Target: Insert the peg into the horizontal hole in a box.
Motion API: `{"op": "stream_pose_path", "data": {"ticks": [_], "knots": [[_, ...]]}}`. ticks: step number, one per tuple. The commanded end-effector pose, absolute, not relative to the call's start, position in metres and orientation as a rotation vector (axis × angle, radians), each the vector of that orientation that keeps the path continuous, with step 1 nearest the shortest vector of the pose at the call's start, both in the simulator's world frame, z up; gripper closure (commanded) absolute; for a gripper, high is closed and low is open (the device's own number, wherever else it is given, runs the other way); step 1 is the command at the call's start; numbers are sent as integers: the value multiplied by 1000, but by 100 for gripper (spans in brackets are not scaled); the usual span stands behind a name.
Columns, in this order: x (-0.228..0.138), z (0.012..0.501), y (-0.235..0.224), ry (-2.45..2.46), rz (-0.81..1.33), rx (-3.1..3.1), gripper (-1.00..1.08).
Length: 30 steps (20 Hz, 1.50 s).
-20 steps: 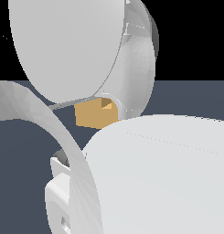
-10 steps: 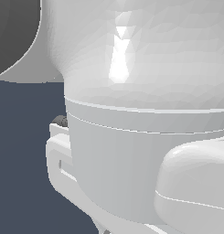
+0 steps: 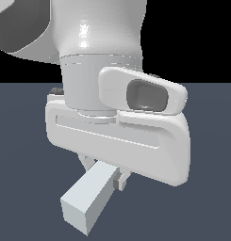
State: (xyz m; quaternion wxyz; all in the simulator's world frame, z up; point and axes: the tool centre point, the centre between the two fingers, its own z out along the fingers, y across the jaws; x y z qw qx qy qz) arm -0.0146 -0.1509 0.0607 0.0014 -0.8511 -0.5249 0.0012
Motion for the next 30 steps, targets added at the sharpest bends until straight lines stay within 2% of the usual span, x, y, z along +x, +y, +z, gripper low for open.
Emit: {"op": "stream_pose_path", "data": {"ticks": [1, 8, 15, 30], "knots": [[-24, 70, -130, -1681, 0, -2653, 108], [-52, 90, -77, -1761, 0, -2601, 108], [-71, 104, -43, -1811, 0, -2567, 108], [-75, 110, -33, -1827, -3, -2557, 108]]}}
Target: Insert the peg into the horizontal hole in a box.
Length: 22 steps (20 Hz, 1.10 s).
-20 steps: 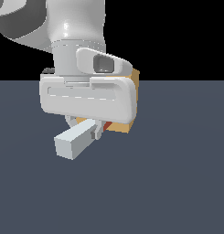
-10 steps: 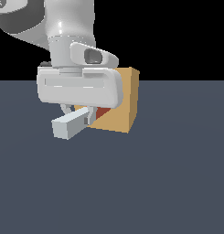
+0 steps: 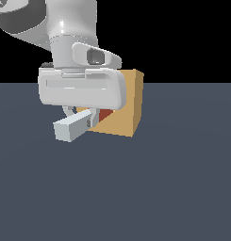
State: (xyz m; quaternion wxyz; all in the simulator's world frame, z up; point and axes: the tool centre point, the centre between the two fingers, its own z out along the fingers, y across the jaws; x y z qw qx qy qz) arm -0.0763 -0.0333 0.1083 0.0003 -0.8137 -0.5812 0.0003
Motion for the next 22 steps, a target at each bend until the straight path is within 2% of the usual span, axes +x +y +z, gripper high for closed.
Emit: {"op": "stream_pose_path", "data": {"ticks": [1, 9, 22], "knots": [[-76, 108, -33, -1826, 1, -2556, 108], [-69, 109, -11, -1826, 0, -2556, 108], [-39, 109, 77, -1826, -3, -2557, 108]]}}
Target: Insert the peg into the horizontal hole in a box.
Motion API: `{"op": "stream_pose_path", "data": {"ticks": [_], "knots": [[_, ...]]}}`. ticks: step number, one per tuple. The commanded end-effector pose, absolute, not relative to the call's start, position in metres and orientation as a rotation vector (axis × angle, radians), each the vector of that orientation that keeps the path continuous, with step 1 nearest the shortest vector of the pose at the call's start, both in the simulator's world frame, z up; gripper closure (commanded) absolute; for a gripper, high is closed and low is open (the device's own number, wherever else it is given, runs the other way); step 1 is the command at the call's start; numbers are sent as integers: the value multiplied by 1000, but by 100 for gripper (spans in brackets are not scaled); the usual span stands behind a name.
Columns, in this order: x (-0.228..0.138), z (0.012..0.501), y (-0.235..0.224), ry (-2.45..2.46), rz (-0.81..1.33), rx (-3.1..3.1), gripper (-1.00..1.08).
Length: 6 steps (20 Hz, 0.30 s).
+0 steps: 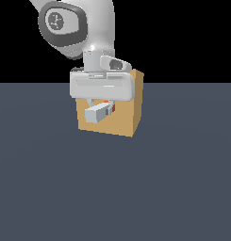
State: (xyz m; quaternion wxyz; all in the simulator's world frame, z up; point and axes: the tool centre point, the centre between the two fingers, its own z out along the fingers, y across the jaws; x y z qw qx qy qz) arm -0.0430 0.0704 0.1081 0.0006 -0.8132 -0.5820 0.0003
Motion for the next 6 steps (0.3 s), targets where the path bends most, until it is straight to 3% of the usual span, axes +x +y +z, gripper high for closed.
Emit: {"op": "stream_pose_path", "data": {"ticks": [1, 6], "knots": [[-38, 109, 81, -1826, -3, -2557, 108], [-34, 110, 86, -1826, -3, -2557, 108]]}}
